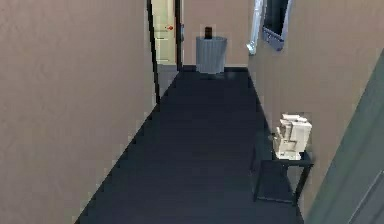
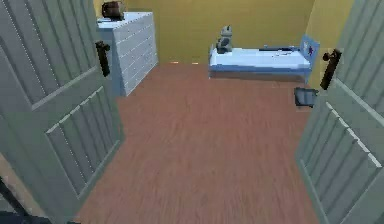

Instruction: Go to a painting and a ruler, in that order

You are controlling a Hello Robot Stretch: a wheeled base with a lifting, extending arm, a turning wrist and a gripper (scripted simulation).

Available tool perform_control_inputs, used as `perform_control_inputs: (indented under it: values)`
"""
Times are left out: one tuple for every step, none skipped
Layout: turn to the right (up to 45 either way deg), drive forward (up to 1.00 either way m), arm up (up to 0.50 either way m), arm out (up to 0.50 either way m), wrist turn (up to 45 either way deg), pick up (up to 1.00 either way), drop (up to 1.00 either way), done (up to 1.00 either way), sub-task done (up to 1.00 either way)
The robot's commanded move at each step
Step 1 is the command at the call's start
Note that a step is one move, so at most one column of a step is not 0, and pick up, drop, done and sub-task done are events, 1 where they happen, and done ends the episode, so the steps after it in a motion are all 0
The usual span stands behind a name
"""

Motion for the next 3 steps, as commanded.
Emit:
perform_control_inputs:
  values:
    - [0.0, 1.0, 0.0, 0.0, 0.0, 0.0, 0.0, 0.0, 0.0]
    - [0.0, 1.0, 0.0, 0.0, 0.0, 0.0, 0.0, 0.0, 0.0]
    - [0.0, 1.0, 0.0, 0.0, 0.0, 0.0, 0.0, 0.0, 0.0]
